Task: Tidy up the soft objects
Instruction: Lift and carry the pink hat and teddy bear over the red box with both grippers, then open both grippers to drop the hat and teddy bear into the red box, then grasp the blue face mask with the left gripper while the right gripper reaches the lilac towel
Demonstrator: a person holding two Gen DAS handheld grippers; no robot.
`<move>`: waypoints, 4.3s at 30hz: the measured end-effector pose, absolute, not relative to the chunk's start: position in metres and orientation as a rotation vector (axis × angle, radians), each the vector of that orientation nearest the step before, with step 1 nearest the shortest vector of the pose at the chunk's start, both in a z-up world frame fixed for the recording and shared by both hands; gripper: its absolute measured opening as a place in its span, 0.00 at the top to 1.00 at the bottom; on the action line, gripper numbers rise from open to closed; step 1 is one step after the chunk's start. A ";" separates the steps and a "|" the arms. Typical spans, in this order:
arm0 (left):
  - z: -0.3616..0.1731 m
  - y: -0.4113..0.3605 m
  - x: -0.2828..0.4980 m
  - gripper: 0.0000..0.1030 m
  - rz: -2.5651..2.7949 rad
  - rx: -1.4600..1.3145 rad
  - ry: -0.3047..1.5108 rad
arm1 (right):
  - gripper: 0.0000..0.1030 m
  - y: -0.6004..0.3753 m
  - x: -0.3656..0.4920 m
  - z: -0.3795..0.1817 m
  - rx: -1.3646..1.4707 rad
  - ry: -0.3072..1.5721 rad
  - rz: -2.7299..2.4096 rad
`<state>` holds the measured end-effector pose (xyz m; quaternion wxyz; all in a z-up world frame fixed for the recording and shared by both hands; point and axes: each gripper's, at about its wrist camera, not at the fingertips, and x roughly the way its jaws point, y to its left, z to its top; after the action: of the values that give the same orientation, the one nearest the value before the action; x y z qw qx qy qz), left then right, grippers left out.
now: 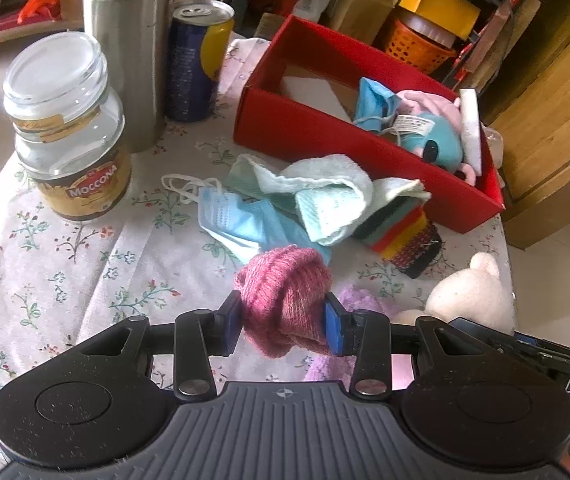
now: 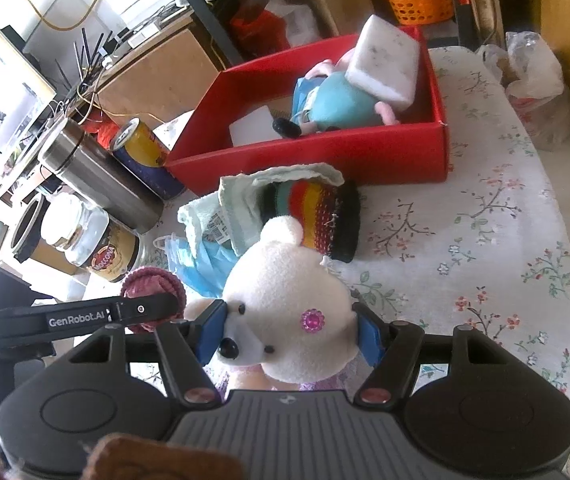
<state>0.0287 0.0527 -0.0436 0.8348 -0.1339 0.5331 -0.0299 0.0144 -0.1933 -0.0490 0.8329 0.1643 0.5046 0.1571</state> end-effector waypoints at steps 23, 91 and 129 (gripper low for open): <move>-0.001 0.053 0.027 0.59 -0.126 -0.355 0.998 | 0.63 -0.216 0.003 -0.017 0.398 0.961 0.327; -0.014 0.048 0.189 0.31 -0.041 -0.391 0.919 | 0.55 -0.207 0.189 -0.002 0.451 0.790 0.194; -0.032 0.062 0.075 0.24 -0.108 -0.320 1.084 | 0.54 -0.155 0.029 -0.080 0.159 1.160 0.365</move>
<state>0.0753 0.0615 -0.0324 0.8430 -0.1516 0.5135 -0.0513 0.0289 -0.1553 -0.0799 0.8178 0.0745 0.5443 0.1712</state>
